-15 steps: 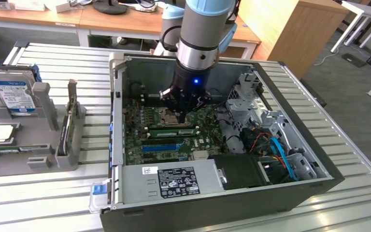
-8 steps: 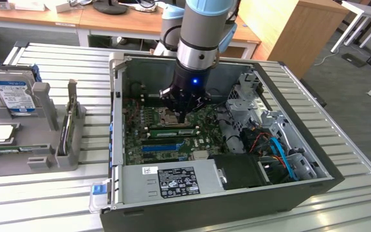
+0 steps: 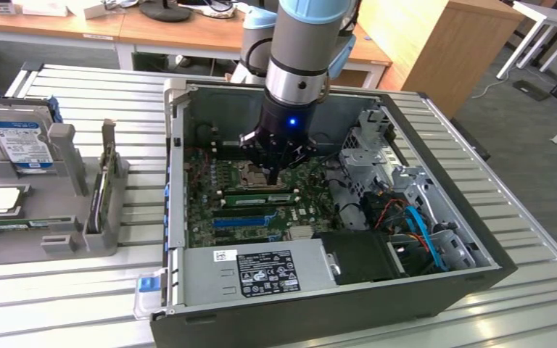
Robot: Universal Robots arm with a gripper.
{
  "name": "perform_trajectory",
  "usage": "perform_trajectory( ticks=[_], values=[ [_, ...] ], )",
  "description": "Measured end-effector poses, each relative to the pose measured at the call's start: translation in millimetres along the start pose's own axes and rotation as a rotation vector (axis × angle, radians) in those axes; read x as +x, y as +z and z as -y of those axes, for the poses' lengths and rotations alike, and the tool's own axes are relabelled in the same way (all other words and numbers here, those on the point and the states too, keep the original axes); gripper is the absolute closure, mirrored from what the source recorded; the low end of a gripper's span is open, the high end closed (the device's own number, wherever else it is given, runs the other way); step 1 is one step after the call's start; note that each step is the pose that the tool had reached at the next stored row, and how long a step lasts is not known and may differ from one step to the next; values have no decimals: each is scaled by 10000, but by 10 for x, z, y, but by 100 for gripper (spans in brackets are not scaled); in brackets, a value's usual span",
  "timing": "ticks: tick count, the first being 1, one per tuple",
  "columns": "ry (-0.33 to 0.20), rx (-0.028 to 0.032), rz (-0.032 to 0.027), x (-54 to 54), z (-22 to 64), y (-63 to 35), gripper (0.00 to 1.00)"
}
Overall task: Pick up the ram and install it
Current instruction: 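Press down the ram until it locks into place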
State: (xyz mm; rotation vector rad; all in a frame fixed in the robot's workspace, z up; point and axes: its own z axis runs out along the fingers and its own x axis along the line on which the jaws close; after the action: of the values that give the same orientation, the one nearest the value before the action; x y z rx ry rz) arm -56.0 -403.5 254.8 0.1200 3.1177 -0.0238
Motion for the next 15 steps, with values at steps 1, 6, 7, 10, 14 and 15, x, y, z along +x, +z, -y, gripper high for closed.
perform_trajectory(
  ticks=[1, 6, 7, 10, 14, 15],
  values=[
    [1, 1, -7, 0, 0, 0, 90],
    [-7, 7, -73, -1, 0, 0, 90],
    [-10, 7, -87, -1, 0, 0, 90],
    [-12, 8, -89, -1, 0, 0, 90],
    [-95, 6, -88, -1, 0, 0, 90],
    [-139, 5, -87, -1, 0, 0, 90]
  ],
)
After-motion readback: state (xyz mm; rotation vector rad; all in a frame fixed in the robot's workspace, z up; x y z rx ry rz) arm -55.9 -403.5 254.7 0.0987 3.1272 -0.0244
